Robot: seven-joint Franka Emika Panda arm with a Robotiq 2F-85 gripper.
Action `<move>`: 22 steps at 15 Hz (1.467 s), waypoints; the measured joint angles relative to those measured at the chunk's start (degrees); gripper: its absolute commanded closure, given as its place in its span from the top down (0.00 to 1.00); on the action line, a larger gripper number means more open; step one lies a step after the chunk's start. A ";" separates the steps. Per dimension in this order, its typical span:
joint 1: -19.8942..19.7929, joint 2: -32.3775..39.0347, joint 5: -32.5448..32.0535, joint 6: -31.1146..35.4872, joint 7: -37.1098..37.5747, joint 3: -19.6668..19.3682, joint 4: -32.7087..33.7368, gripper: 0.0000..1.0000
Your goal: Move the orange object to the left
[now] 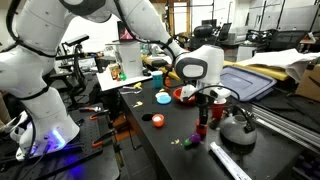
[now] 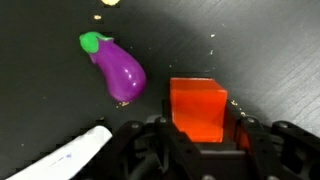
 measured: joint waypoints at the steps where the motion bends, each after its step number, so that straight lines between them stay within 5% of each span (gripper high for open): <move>1: 0.14 -0.45 -0.26 0.00 -0.52 -0.04 -0.51 0.26; 22: 12.06 -20.44 -16.30 0.39 -3.63 0.32 -21.68 0.26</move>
